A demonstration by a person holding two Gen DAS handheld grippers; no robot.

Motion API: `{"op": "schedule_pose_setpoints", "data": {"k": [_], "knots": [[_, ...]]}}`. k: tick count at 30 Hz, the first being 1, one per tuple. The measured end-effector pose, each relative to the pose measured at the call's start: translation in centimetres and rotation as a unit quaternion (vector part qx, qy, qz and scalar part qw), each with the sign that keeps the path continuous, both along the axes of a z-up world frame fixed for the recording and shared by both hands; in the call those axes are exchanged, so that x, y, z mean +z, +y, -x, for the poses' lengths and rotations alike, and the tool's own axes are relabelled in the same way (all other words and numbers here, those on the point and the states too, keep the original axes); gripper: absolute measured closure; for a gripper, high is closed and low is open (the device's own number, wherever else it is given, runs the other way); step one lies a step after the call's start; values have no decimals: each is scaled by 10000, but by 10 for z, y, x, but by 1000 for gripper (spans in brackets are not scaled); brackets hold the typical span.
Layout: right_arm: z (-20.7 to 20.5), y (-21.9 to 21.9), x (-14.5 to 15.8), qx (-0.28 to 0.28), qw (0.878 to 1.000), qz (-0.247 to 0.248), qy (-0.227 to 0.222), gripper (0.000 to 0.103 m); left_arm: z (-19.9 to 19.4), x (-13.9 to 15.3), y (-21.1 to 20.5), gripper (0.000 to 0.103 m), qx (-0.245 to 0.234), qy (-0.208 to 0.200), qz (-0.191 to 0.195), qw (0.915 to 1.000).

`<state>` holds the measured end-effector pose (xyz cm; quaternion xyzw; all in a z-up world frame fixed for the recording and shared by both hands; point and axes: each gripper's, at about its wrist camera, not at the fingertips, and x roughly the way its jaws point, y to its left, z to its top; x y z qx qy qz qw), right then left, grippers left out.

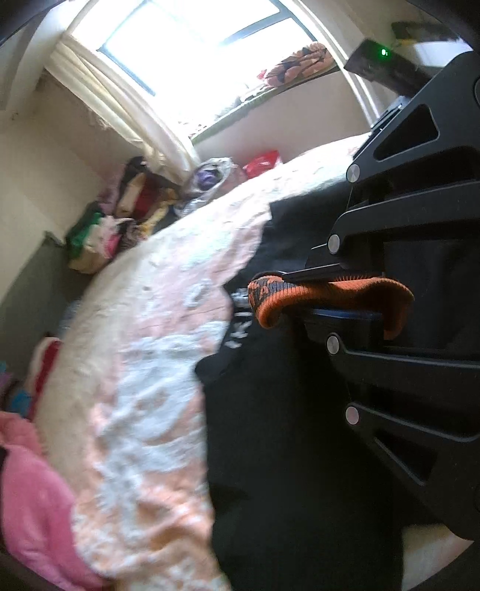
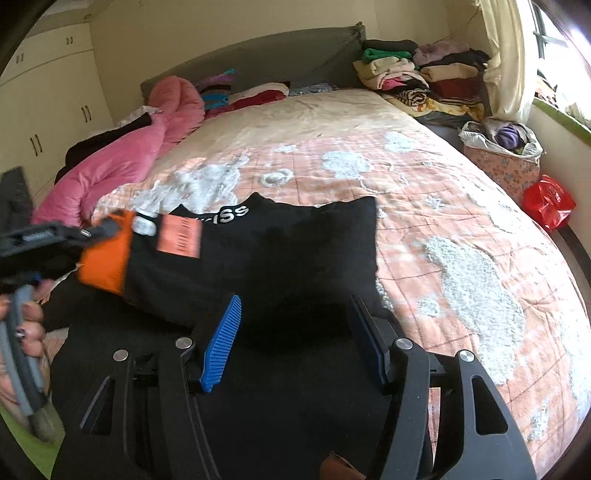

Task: Fold small clothes

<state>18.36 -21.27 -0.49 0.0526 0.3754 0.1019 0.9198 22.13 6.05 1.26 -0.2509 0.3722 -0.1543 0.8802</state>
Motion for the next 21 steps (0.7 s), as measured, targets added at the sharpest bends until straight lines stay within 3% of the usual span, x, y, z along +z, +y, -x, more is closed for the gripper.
{"op": "schedule_pose_setpoints", "data": {"k": [15,18,21], "knots": [[-25,7,-9,-133,9994,292,119,45,8,3,30,98,424,167,-425,9981],[-34,13,-14,-62,9991,354,222,45,4,-7,35,93,474,371,-645,9961],[-41,20,-18,68,9988,371,302,45,7,-9,32,92,685,392,-1288,9885]]}}
